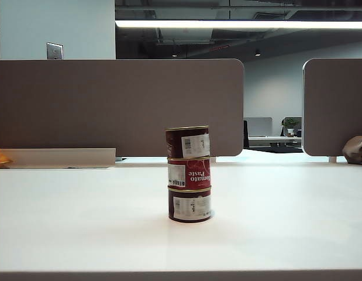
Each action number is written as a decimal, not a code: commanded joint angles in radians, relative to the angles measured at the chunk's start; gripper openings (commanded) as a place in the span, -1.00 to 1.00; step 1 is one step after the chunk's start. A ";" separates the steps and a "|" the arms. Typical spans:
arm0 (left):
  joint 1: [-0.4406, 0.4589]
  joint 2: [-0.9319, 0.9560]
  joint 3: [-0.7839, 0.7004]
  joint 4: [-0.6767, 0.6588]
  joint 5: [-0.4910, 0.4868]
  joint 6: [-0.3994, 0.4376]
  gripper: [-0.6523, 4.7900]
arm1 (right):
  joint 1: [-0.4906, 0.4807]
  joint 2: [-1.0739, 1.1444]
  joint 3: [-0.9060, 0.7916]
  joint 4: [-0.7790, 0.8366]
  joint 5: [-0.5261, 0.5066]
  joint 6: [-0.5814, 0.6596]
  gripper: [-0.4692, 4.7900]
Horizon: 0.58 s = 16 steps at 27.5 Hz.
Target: Pick up the cans one by one and stack them together.
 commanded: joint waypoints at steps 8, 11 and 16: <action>0.001 0.001 -0.003 0.004 0.006 0.000 -0.76 | 0.004 0.001 -0.003 0.004 0.000 -0.001 -0.72; 0.001 0.001 -0.003 0.004 0.006 0.000 -0.76 | 0.003 0.001 -0.003 0.004 0.000 -0.001 -0.72; 0.001 0.001 -0.003 0.000 0.006 0.000 -0.76 | 0.003 0.001 -0.003 -0.005 0.003 0.042 -0.72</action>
